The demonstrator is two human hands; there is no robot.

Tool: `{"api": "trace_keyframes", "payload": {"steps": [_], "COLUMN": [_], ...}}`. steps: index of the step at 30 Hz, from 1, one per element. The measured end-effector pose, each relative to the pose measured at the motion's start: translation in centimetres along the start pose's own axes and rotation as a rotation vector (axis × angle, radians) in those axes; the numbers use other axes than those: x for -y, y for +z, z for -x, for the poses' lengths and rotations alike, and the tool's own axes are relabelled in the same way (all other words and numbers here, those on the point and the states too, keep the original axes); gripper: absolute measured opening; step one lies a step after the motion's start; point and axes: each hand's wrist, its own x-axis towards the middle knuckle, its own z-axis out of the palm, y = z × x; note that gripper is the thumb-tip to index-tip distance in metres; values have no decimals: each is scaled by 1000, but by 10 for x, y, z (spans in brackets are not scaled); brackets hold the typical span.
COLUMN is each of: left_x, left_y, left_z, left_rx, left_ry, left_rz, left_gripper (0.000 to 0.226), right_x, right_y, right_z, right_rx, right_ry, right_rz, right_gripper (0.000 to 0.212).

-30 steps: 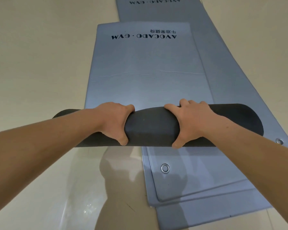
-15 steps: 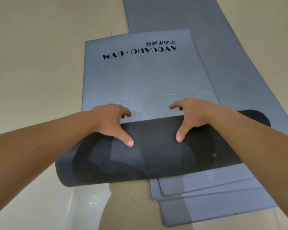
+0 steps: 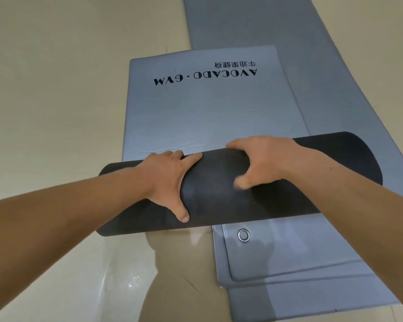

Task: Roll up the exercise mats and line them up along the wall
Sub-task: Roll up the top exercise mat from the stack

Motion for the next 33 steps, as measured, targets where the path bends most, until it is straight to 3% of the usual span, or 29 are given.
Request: {"api": "trace_keyframes", "payload": {"steps": [2, 4, 9, 12, 15, 17, 22, 24, 26, 29, 33], "left_x": [7, 11, 8, 5, 3, 5, 25, 34, 40, 34, -4], "left_y": [-7, -13, -18, -16, -6, 1, -5, -17, -30, -42, -52], "left_z": [-4, -7, -8, -3, 0, -1, -6, -6, -2, 10, 35], "left_rx": [15, 43, 69, 194, 373, 394, 289, 212, 130, 14, -205], "left_ry": [10, 13, 31, 52, 46, 47, -38, -63, -76, -99, -78], "left_rz": [101, 199, 279, 427, 560, 557, 509, 494, 461, 330, -2], "left_gripper": [145, 135, 112, 101, 94, 99, 139, 142, 133, 114, 56], "right_x": [8, 12, 5, 0, -3, -3, 23, 44, 63, 68, 54], "right_y": [6, 20, 25, 16, 13, 16, 9, 19, 36, 45, 7], "right_z": [4, 3, 9, 17, 22, 23, 37, 44, 46, 35, 18], "right_rx": [145, 104, -41, 95, 290, 326, 84, 102, 121, 43, 69], "right_ry": [35, 50, -40, -65, -39, -26, -20, 25, 99, 131, 102], "right_rz": [117, 262, 301, 195, -9, -65, 250, 341, 419, 440, 311], "right_gripper": [149, 162, 139, 127, 131, 135, 127, 136, 152, 148, 130]}}
